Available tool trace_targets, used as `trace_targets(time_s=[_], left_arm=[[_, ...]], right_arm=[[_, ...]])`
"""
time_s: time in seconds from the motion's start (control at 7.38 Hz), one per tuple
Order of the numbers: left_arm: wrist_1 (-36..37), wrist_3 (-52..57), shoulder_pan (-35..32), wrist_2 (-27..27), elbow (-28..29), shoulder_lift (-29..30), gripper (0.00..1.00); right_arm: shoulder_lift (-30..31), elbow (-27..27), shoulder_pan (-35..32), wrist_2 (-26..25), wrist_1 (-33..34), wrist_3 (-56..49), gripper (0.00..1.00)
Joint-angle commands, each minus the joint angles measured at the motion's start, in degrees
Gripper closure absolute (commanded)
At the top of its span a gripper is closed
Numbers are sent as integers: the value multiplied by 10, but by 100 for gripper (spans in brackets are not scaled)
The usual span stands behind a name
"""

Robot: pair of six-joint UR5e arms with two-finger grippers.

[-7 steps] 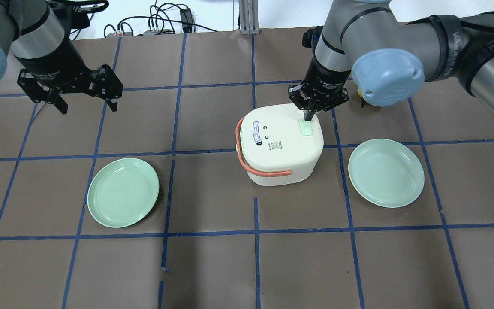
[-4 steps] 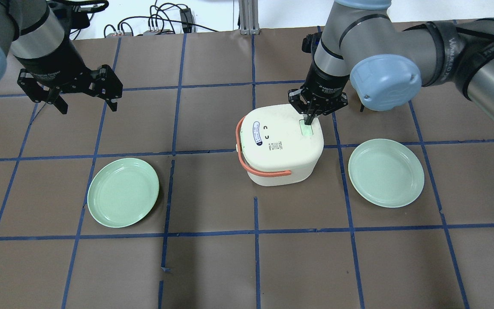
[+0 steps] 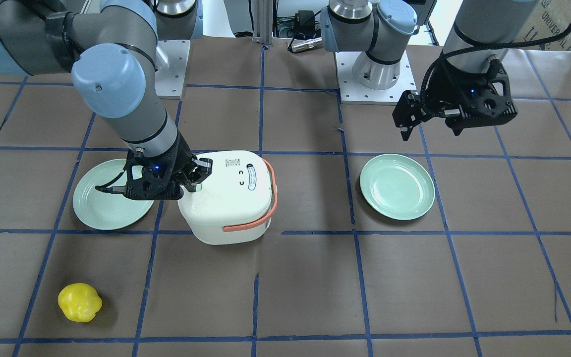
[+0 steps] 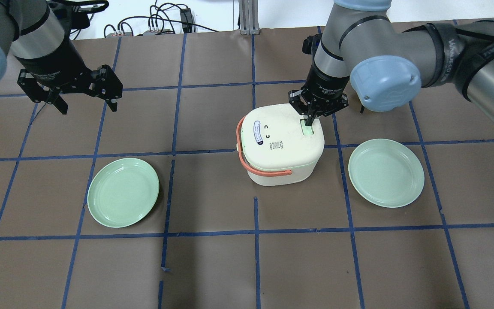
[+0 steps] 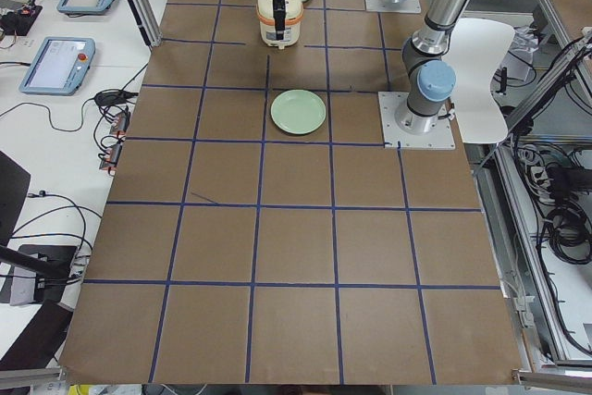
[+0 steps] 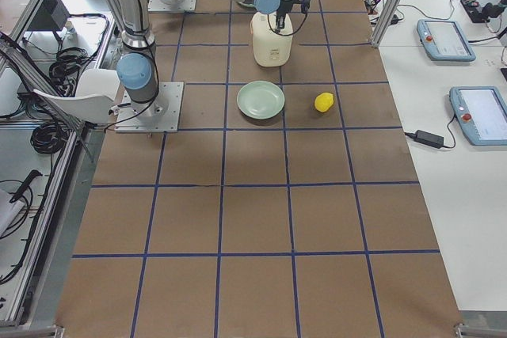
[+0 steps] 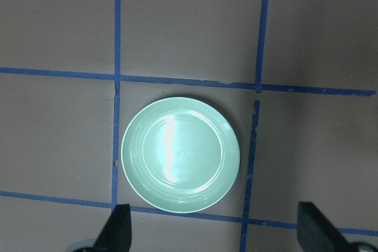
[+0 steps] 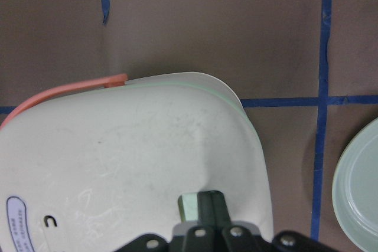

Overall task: Press rice cooker button
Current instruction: 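Lift the right gripper off the button as the lid pops open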

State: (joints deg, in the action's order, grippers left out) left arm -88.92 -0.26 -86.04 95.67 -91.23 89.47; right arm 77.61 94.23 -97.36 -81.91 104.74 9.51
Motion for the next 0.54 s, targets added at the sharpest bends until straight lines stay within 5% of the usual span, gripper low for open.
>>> trace_targets(time_s=[0.0,0.14,0.27,0.41], left_arm=[[1,0,0,0,0,0,0],[0,0,0,0,0,0,0],[0,0,0,0,0,0,0],[1,0,0,0,0,0,0]], right_arm=[[23,-23,-14,-4,-30,36,78],[34,-55,-30,-4,-61,73,65],[37,-107,-35,-7,-91,83,40],[37,-153,-32,-37,-106,69,0]])
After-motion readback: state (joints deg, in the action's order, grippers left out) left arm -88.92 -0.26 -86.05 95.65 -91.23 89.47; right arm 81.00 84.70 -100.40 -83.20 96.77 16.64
